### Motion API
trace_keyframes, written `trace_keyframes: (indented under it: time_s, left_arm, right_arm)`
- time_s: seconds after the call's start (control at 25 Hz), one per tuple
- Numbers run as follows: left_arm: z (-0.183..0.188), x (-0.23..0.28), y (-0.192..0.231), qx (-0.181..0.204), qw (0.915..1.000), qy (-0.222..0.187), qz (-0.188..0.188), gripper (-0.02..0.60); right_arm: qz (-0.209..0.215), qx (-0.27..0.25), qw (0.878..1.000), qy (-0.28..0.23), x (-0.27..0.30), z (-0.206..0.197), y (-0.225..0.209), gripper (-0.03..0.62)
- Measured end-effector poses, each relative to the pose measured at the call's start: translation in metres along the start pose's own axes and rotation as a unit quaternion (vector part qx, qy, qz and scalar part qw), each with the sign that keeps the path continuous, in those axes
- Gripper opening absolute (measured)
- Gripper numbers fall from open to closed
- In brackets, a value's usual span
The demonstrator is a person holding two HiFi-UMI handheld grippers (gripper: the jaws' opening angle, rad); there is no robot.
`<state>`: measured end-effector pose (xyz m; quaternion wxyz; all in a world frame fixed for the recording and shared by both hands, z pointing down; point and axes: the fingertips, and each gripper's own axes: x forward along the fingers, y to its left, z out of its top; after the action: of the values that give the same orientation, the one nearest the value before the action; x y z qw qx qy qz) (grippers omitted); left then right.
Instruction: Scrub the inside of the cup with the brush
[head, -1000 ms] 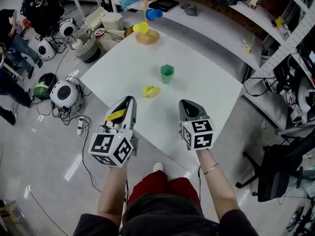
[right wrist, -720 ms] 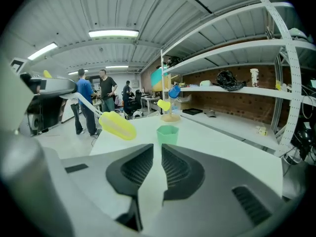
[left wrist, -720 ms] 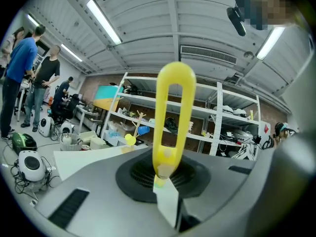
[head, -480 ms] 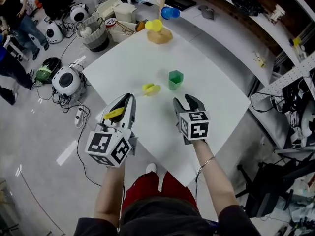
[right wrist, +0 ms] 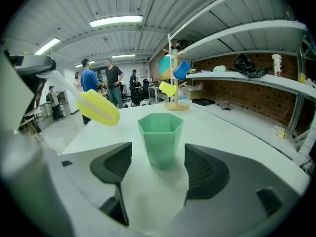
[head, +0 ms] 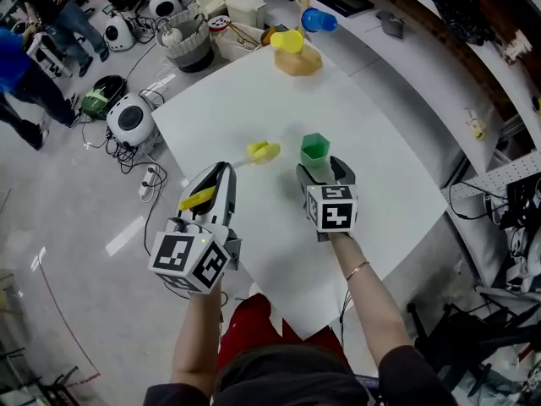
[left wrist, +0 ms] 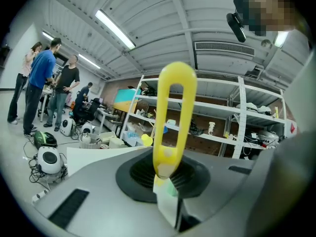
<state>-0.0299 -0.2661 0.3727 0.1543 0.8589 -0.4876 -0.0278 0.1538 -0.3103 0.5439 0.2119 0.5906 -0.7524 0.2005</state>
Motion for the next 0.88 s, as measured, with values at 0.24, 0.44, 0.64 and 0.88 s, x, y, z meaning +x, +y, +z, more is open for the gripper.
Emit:
trace_keyframes:
  time_s: [0.24, 0.44, 0.64, 0.88]
  left_arm:
    - [-0.005, 0.019, 0.002, -0.01, 0.9997, -0.001, 0.022, 0.038]
    - [-0.015, 0.029, 0.009, -0.018, 0.9991, 0.004, 0.037, 0.038]
    - [-0.022, 0.032, 0.014, -0.027, 0.9986, 0.004, 0.046, 0.038]
    - [-0.022, 0.034, 0.013, -0.037, 0.9985, -0.001, 0.04, 0.038]
  right_arm:
    - [0.015, -0.017, 1.0, 0.015, 0.033, -0.003, -0.005, 0.322]
    - [0.029, -0.046, 0.998, 0.027, 0.053, -0.007, -0.003, 0.322]
    - [0.044, -0.049, 0.997, 0.027, 0.059, -0.009, -0.003, 0.319]
    - [0.052, -0.071, 0.996, 0.018, 0.057, -0.007, -0.001, 0.316]
